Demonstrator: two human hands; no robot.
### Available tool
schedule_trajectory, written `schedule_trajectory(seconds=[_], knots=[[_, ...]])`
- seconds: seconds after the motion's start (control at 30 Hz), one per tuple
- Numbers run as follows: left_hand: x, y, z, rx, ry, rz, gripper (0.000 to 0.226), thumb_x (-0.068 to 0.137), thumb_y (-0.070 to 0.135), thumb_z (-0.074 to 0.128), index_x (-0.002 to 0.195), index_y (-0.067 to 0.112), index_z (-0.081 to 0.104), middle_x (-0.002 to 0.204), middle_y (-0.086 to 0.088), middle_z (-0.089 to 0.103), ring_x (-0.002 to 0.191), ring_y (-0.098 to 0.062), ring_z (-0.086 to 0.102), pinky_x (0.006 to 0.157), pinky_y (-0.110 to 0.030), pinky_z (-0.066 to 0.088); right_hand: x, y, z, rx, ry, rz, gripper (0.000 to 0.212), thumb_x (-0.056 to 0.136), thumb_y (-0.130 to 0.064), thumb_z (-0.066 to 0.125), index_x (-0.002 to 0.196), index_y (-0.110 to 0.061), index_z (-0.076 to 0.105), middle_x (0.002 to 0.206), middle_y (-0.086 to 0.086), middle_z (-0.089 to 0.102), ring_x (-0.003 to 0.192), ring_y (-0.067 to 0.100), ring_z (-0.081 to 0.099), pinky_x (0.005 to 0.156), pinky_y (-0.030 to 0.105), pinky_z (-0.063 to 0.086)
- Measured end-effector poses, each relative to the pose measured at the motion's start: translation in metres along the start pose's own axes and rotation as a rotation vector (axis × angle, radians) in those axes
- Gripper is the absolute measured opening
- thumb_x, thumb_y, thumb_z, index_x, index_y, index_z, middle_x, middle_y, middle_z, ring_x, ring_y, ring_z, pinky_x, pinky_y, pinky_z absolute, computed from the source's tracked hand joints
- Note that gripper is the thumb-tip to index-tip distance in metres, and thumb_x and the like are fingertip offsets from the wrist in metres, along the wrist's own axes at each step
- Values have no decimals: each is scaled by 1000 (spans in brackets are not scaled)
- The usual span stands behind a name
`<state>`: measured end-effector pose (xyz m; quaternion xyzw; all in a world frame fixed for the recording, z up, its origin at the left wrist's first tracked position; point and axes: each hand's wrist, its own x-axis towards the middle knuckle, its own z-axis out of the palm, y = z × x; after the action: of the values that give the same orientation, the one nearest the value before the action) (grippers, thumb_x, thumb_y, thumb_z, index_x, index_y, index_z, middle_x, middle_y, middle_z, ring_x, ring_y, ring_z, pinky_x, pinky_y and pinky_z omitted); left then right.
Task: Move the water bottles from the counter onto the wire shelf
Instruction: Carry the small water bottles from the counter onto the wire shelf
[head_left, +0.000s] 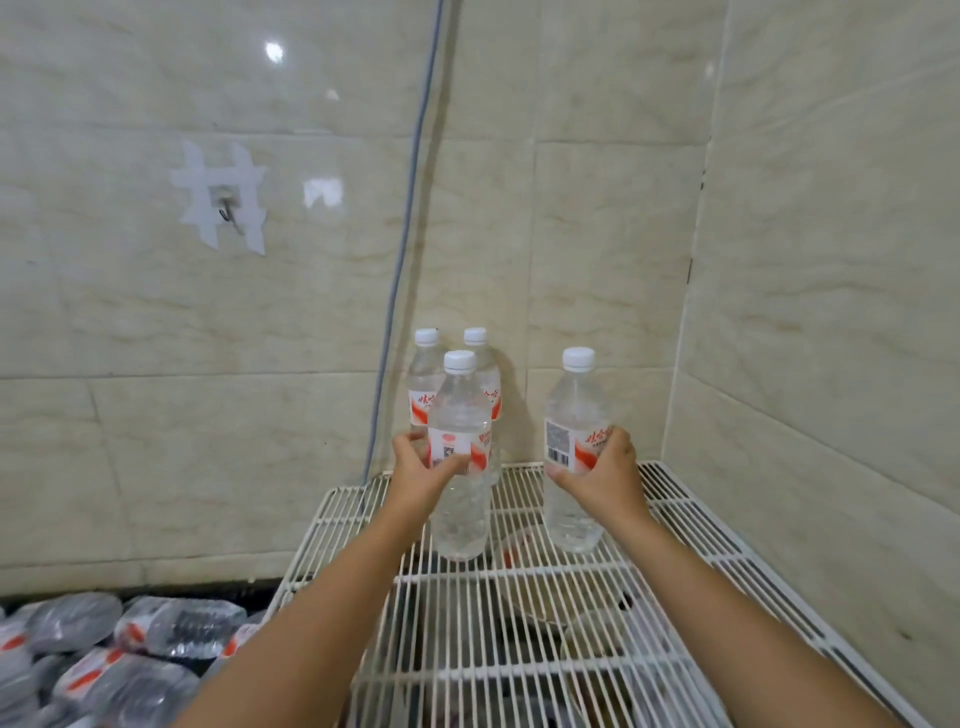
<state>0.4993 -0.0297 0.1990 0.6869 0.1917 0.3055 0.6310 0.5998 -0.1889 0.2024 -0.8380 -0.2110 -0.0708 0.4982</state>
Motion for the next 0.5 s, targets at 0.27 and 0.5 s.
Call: schedule_trajectory(seconds=[0.27, 0.5], knots=[[-19, 2, 32, 452, 372, 77, 83, 67, 34, 78, 128, 4, 31, 129, -13, 34, 123, -27, 32, 106, -37, 29, -6, -4, 2, -54, 57, 24, 80, 72, -29, 77, 130, -2, 30, 131, 16, 40, 115, 29, 48, 93, 33, 44], [-9, -3, 44, 301, 409, 166, 79, 69, 25, 78, 128, 2, 32, 127, -16, 41, 121, -31, 39, 105, -46, 36, -9, -3, 1, -43, 108, 40, 74, 72, -25, 77, 126, 0, 32, 129, 17, 39, 116, 31, 46, 92, 33, 42]])
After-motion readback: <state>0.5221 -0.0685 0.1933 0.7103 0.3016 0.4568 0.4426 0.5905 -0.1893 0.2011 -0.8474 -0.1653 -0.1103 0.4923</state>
